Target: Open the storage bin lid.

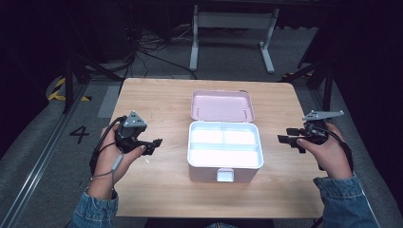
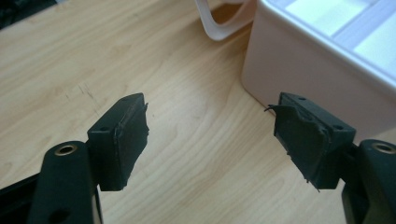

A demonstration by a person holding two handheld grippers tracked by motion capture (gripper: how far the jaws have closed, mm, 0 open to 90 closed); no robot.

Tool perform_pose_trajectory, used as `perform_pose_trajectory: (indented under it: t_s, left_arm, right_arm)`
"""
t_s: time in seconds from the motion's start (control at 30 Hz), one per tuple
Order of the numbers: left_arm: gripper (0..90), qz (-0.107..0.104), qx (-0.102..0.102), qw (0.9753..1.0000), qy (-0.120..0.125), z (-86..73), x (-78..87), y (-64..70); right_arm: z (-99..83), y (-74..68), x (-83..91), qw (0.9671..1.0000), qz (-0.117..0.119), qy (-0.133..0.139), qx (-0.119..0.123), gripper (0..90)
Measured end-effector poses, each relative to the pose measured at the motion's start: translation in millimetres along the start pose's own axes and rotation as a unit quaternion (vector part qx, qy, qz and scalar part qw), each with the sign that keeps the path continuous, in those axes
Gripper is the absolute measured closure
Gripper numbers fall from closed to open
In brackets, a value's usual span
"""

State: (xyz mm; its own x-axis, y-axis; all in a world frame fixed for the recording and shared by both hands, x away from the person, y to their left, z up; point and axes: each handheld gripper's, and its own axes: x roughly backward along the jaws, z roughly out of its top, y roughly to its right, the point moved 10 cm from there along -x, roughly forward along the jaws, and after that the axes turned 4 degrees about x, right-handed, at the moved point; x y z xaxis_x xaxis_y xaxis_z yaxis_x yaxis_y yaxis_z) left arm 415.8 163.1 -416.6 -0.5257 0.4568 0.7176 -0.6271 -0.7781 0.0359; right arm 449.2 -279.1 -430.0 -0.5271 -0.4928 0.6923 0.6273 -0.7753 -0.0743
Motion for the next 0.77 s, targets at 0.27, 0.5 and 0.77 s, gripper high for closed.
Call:
perform_pose_trajectory:
  t_s: [0.27,0.5,0.77]
  left_arm:
    - [25.4,0.022,0.018,0.9975,-0.064,-37.3,-12.3,-20.8]
    - [24.9,0.035,0.032,0.9945,-0.094,-57.6,-20.0,-40.8]
    - [24.3,0.032,0.039,0.9936,-0.102,-62.9,-26.4,-45.1]
  right_arm:
    - [-17.4,12.3,-1.4,0.9994,-0.022,-0.026,-0.005,45.2]
    - [-29.6,21.6,-8.1,0.9983,-0.032,-0.047,-0.012,44.2]
    - [-37.8,25.4,-13.6,0.9975,-0.031,-0.060,-0.017,42.0]
